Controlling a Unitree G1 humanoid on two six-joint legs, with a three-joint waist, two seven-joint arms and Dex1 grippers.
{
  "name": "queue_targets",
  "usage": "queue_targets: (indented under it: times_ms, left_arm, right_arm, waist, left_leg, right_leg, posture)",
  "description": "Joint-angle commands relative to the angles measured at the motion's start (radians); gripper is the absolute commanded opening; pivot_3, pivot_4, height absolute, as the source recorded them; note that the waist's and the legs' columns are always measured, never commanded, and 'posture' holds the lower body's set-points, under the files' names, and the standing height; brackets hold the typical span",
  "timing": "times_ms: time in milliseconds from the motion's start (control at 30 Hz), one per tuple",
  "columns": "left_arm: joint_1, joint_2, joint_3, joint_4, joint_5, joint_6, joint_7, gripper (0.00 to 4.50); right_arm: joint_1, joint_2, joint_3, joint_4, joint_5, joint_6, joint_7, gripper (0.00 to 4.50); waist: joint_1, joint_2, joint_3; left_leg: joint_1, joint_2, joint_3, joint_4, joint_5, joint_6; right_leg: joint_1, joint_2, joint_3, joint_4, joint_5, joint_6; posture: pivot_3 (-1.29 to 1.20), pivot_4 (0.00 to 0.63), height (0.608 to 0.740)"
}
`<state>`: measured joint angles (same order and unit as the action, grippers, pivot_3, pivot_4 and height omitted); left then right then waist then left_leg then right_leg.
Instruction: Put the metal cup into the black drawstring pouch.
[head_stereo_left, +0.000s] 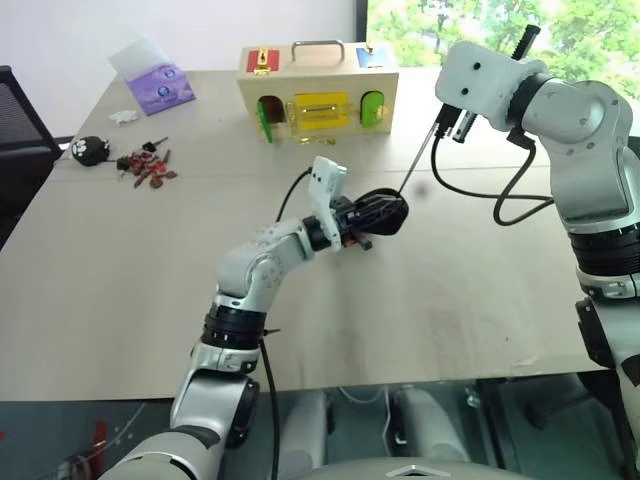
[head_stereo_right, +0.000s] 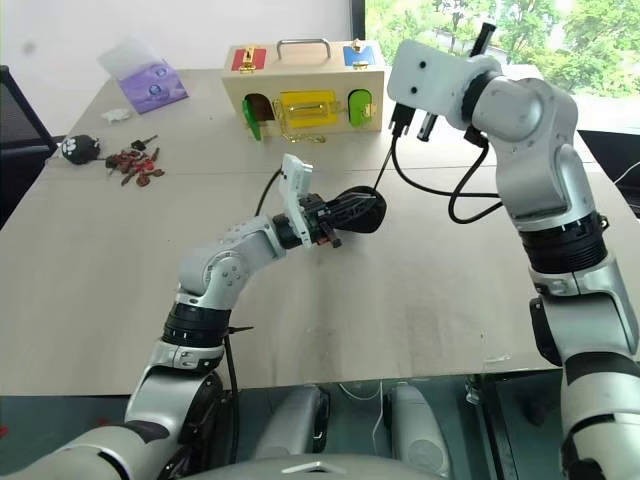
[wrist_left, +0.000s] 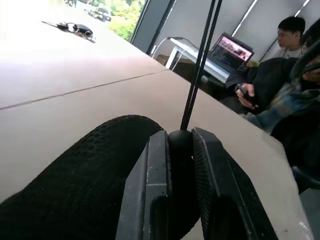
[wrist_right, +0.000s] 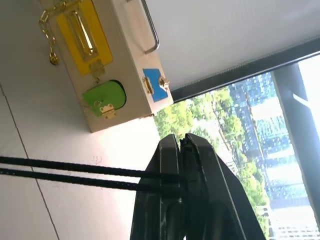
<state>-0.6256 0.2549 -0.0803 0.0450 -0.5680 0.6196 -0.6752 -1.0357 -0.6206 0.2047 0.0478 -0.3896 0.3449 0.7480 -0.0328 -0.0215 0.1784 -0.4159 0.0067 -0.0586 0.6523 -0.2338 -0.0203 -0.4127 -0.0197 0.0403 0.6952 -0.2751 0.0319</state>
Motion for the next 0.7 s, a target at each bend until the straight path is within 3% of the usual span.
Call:
queue_targets:
  times_ms: [33,167,200,300,333,367,433,500,567,700]
  left_arm:
    - [0.017,0.029,-0.008,0.036,0.058,-0.028,-0.017,0.08]
    - [0.009,0.016,0.010,0.023,0.051,-0.072,-0.039,0.08]
    - [0.006,0.012,0.021,0.020,0.047,-0.081,-0.036,0.58]
    - [0.006,0.024,0.041,-0.017,0.024,-0.080,-0.064,1.91]
    - [0.008,0.032,0.059,-0.040,0.008,-0.075,-0.067,2.54]
    - [0.010,0.042,0.077,-0.063,-0.004,-0.069,-0.067,2.88]
    - [0.025,0.069,0.108,-0.106,-0.027,-0.048,-0.074,3.62]
    - [0.050,0.103,0.133,-0.144,-0.048,-0.022,-0.080,4.46]
    - [0.087,0.142,0.157,-0.187,-0.069,0.004,-0.084,4.50]
    - [0.198,0.215,0.209,-0.267,-0.092,0.014,-0.102,4.50]
  right_arm:
    - [0.015,-0.036,-0.139,-0.042,0.074,0.059,-0.013,0.00]
    - [0.172,0.019,-0.191,-0.156,0.276,0.222,0.091,0.00]
    - [0.211,0.023,-0.201,-0.173,0.305,0.245,0.098,0.00]
    - [0.320,0.013,-0.237,-0.215,0.378,0.286,0.114,0.91]
    - [0.371,0.005,-0.260,-0.243,0.410,0.303,0.123,1.50]
    - [0.418,-0.001,-0.285,-0.275,0.443,0.328,0.131,1.98]
    - [0.505,-0.015,-0.337,-0.343,0.499,0.366,0.141,2.58]
    - [0.588,-0.028,-0.392,-0.417,0.563,0.408,0.149,3.47]
    - [0.669,-0.032,-0.446,-0.491,0.620,0.432,0.146,4.40]
    - [0.825,-0.004,-0.528,-0.619,0.715,0.436,0.121,4.46]
  waist:
    - [0.000,0.000,0.000]
    - [0.000,0.000,0.000]
    - [0.000,0.000,0.000]
    - [-0.001,0.000,0.000]
    - [-0.003,0.000,0.000]
    - [-0.003,0.000,0.000]
    - [-0.002,0.000,0.000]
    - [-0.004,0.000,0.000]
    - [-0.007,0.000,0.000]
    - [-0.007,0.000,0.000]
  left_leg:
    - [0.000,0.000,0.000,0.000,0.000,0.000]
    - [0.000,0.000,0.000,0.000,-0.001,0.001]
    - [0.000,0.000,-0.001,0.000,-0.001,0.002]
    - [0.000,0.000,-0.001,0.000,-0.002,0.003]
    - [0.000,0.000,-0.001,0.001,-0.002,0.004]
    - [0.000,0.000,-0.001,0.001,-0.002,0.004]
    - [0.000,0.000,-0.001,0.001,-0.002,0.004]
    - [0.000,0.001,-0.003,0.000,-0.002,0.004]
    - [0.000,0.001,-0.002,-0.001,-0.002,0.004]
    - [0.002,0.002,-0.002,0.000,-0.002,0.004]
  right_leg:
    - [0.000,0.000,0.000,0.000,0.000,0.000]
    - [0.000,0.000,-0.001,0.000,0.000,0.000]
    - [0.000,0.000,-0.001,0.000,0.000,0.000]
    - [0.001,0.000,0.000,0.001,0.000,0.000]
    - [0.001,0.000,0.000,0.001,0.000,0.000]
    - [0.001,0.000,0.000,0.001,0.000,0.000]
    - [0.001,0.001,0.000,0.001,0.000,0.000]
    - [0.001,0.001,-0.001,0.001,0.000,0.000]
    - [0.000,0.001,0.000,0.001,0.000,0.000]
    - [0.002,0.001,0.000,0.001,0.000,0.000]
  posture:
    - [0.00,0.150,0.740]
    - [0.00,0.150,0.740]
    - [0.00,0.150,0.740]
    - [0.00,0.150,0.740]
    - [0.00,0.150,0.740]
    - [0.00,0.150,0.740]
    - [0.00,0.150,0.740]
    - [0.00,0.150,0.740]
    - [0.00,0.150,0.740]
    - [0.00,0.150,0.740]
